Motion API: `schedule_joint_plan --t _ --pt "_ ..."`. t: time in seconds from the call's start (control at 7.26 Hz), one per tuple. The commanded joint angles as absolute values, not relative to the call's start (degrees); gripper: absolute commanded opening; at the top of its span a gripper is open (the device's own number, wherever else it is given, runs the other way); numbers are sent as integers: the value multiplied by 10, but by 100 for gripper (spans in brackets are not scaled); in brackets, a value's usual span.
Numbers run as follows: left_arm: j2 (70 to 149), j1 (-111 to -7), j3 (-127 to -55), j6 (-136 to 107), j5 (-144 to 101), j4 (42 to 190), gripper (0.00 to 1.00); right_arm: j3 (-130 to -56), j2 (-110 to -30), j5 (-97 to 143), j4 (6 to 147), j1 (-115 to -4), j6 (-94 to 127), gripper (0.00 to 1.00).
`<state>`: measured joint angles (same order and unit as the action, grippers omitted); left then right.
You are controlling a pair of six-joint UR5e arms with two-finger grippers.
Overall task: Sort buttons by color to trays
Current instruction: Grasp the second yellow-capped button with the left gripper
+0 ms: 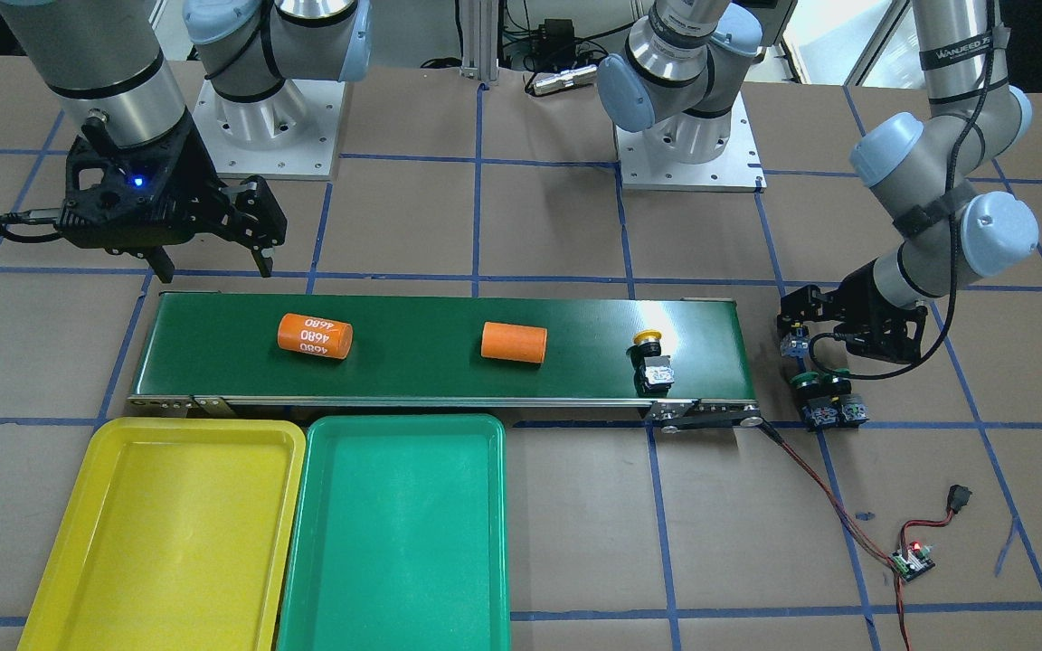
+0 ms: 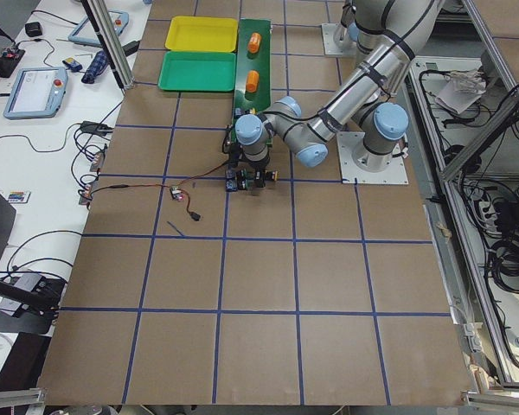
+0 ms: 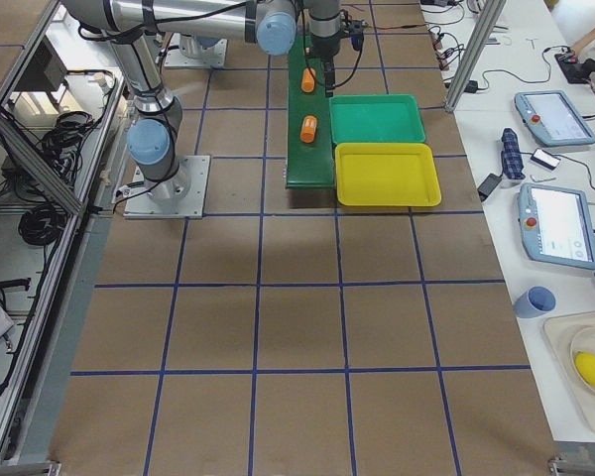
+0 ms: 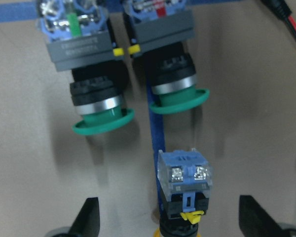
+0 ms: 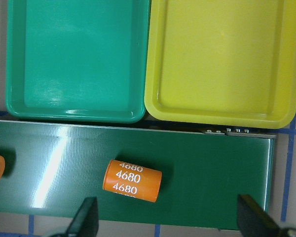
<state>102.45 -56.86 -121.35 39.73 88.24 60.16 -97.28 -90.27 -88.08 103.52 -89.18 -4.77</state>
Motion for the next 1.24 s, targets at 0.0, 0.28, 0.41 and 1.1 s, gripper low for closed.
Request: schedule_joint_plan --t 0.0,0.28,0.41,1.1 --pt "1034 -569 -1223 391 882 589 88 -974 -897 -877 1037 -892 -47 100" --pt "1042 -570 -1223 393 885 589 0 -974 -899 -876 1034 -900 -47 100" --pt "1038 -569 -1217 395 886 590 0 -975 -901 -881 1033 -903 -47 100" --pt "975 -646 -1067 271 869 733 0 -968 -875 -879 1053 -903 -47 100"
